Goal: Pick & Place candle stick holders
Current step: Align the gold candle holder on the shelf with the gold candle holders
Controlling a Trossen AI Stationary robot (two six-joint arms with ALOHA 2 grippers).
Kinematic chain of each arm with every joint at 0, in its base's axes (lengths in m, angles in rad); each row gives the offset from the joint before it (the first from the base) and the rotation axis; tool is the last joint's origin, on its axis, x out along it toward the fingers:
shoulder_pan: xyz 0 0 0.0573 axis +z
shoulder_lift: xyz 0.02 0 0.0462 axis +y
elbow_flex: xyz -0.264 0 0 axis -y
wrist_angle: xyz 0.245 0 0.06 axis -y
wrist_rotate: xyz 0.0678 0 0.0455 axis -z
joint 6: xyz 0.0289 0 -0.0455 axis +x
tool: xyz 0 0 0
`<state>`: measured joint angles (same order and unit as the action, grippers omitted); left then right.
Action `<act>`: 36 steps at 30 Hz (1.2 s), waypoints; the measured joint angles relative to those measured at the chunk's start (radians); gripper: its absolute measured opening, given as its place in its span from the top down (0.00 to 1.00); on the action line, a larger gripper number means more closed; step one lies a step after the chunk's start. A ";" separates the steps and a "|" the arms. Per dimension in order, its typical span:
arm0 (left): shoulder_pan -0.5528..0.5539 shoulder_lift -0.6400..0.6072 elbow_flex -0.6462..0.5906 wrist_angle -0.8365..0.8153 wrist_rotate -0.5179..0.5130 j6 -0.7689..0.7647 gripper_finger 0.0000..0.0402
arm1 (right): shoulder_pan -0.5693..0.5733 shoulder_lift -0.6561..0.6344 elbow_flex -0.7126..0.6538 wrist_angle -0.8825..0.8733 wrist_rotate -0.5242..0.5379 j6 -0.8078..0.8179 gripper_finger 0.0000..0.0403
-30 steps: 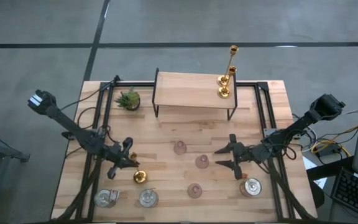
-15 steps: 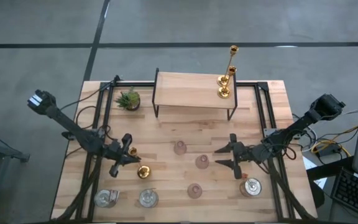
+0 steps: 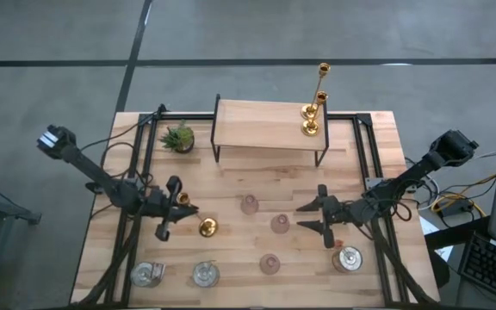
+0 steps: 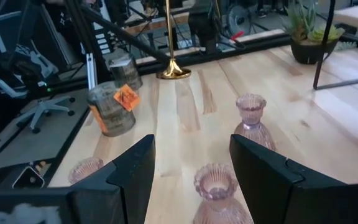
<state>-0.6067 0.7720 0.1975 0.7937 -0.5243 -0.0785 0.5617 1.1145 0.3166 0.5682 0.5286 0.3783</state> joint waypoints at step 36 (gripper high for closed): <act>0.369 0.976 0.906 -0.009 0.419 0.027 0.93 | -0.010 0.000 0.050 0.065 0.013 -0.163 0.50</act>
<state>-0.2374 1.7479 1.1031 0.7847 -0.1054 -0.0512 0.5514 1.1141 0.3664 0.6332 0.5420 0.2154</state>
